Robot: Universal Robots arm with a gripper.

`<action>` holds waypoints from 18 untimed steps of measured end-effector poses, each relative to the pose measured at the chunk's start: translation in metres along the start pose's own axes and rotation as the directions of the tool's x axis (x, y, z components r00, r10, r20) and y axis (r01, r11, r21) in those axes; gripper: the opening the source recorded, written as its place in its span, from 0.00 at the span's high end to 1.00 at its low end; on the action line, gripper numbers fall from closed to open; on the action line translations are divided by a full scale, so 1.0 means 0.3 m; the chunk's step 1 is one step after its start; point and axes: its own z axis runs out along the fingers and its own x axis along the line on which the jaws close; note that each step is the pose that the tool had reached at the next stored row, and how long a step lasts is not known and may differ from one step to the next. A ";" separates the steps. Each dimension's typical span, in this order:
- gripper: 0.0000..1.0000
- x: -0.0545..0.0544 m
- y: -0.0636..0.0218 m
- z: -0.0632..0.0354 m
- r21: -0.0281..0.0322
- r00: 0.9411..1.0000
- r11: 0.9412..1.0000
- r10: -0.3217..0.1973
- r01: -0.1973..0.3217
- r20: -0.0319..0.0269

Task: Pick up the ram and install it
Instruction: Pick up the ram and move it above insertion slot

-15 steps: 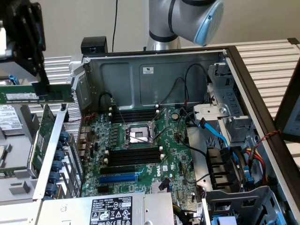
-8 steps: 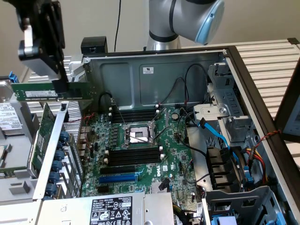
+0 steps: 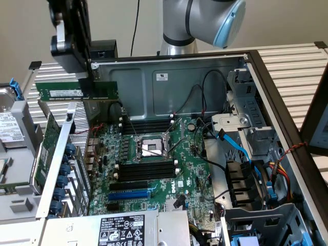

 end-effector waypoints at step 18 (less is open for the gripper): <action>0.86 -0.113 -0.194 0.026 0.040 1.000 0.999 0.000 0.000 0.000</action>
